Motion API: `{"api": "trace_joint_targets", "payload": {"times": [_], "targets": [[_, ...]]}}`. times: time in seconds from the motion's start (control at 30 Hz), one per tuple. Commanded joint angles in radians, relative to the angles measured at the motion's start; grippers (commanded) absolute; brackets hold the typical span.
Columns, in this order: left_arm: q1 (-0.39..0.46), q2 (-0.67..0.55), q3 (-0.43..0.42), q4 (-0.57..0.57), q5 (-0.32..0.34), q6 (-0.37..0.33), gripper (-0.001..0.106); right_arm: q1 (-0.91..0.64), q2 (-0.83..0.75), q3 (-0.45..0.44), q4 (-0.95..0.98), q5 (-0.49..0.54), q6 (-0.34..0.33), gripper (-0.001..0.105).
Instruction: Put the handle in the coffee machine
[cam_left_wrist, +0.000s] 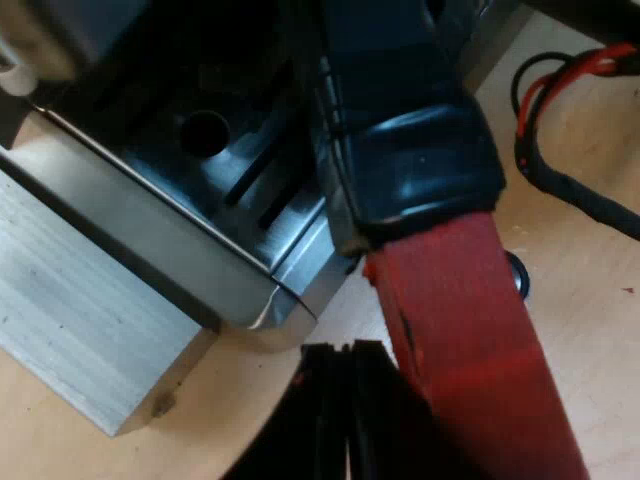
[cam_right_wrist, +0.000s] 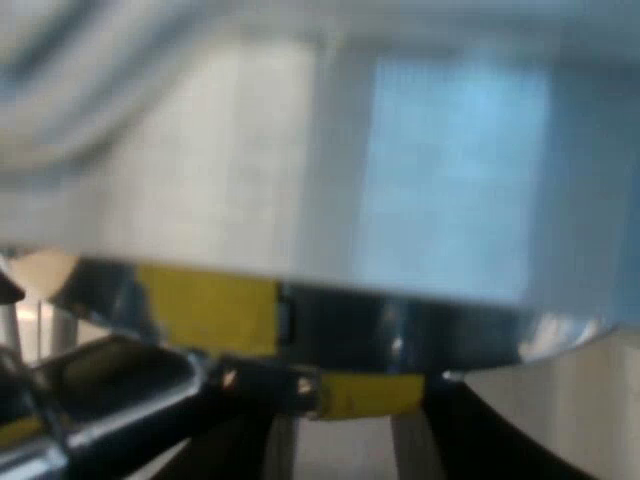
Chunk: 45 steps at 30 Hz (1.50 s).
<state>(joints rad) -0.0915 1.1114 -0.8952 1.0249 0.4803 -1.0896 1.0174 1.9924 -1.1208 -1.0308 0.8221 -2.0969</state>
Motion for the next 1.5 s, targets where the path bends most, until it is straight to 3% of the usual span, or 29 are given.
{"api": "trace_joint_targets", "payload": {"times": [0.03, 0.67, 1.07, 1.2, 1.5], "targets": [[-0.010, -0.006, 0.002, 0.041, 0.034, -0.006, 0.000, 0.011, -0.191, 0.006, 0.008, -0.056, -0.006, 0.028], [-0.010, -0.006, 0.002, 0.046, 0.057, -0.013, 0.000, 0.018, -0.359, 0.128, 0.273, -0.166, 0.112, 0.028], [-0.010, -0.006, 0.002, 0.009, 0.055, -0.072, 0.000, 0.034, -0.460, 0.209, 0.388, -0.253, 0.156, 0.028], [-0.010, -0.006, 0.002, 0.009, 0.055, -0.080, 0.000, 0.034, -0.502, 0.226, 0.475, -0.313, 0.211, 0.028], [-0.010, -0.014, 0.002, 0.009, 0.055, -0.111, 0.000, 0.036, -0.594, 0.226, 0.642, -0.439, 0.216, 0.028]]}}
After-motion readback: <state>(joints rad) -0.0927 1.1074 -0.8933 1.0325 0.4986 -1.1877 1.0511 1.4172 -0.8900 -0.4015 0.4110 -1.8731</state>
